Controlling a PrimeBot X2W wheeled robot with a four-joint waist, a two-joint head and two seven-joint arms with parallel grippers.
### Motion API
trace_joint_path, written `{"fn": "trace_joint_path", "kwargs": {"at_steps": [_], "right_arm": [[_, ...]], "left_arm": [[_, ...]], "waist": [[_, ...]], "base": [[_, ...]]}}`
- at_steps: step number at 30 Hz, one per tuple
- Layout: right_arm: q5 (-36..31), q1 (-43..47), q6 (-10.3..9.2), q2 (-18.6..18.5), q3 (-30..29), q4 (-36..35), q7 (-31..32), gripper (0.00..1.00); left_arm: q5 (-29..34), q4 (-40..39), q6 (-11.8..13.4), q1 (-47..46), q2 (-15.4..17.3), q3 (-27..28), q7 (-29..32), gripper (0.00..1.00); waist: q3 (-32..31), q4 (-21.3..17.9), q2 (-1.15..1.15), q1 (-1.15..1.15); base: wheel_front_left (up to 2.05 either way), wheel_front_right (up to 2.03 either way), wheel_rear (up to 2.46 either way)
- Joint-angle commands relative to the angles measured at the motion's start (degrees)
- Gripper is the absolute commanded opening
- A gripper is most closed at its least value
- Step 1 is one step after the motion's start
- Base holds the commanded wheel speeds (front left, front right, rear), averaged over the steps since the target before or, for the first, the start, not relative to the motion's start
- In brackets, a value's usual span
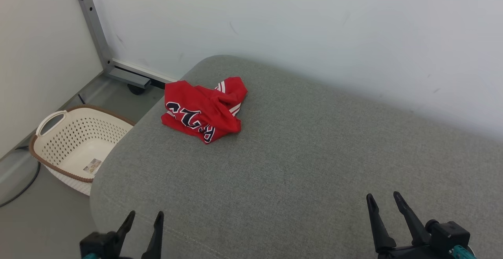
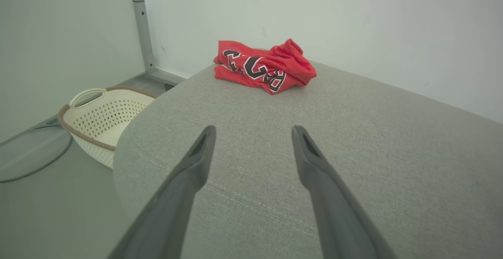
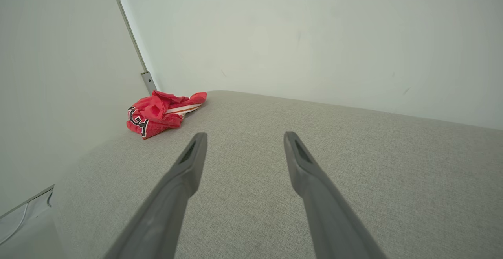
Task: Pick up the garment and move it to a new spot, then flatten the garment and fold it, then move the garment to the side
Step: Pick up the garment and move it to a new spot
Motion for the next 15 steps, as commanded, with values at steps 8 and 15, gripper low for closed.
{"fn": "trace_joint_path", "kwargs": {"at_steps": [8,15], "right_arm": [[-0.9,0.2,-0.04,-0.2,-0.3,-1.0,-0.3,1.0],[-3.9,-1.0,-0.04,-0.2,-1.1,-3.7,1.7,1.0]], "left_arm": [[-3.4,8.2,-1.7,-13.0,-0.3,-5.1,11.7,1.0],[-5.8,14.9,-2.2,-23.8,-0.6,-8.4,15.4,1.0]], "waist": [[1.6,-0.2,-0.01,0.0],[6.0,-1.7,-0.01,0.0]], "base": [[0.0,0.0,0.0],[0.0,0.0,0.0]]}}
